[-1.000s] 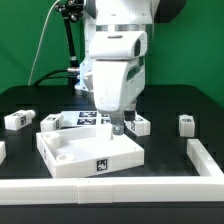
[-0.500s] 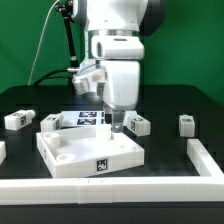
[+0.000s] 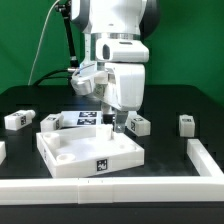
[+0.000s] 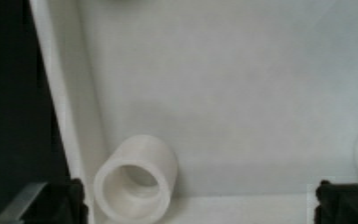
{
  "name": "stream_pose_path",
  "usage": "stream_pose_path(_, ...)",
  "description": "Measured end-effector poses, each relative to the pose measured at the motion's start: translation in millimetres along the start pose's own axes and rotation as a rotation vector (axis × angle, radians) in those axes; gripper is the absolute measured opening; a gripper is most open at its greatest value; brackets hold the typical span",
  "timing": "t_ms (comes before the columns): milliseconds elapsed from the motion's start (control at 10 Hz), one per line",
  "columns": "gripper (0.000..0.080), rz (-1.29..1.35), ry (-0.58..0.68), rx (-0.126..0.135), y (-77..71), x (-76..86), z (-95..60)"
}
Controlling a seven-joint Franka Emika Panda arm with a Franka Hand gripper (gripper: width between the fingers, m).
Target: Assemble one leg
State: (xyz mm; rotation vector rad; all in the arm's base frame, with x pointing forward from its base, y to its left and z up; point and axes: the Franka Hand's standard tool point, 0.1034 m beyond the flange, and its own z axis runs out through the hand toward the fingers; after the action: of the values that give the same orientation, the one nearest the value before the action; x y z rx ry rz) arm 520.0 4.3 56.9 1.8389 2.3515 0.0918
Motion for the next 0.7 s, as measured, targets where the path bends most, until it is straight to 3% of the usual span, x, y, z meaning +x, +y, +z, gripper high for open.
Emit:
stream_pose_path(100,0.0649,-0.025,0.000,0.001,-3.5,-2.6,0.9)
stream_pose_path(300,0.0649,-0.046,-0.001,0.036,-35.6,-19.5,2.5)
stream_pose_path(700,0.0649,-0.033,0.025,0.070,-82.1,-31.1,17.8)
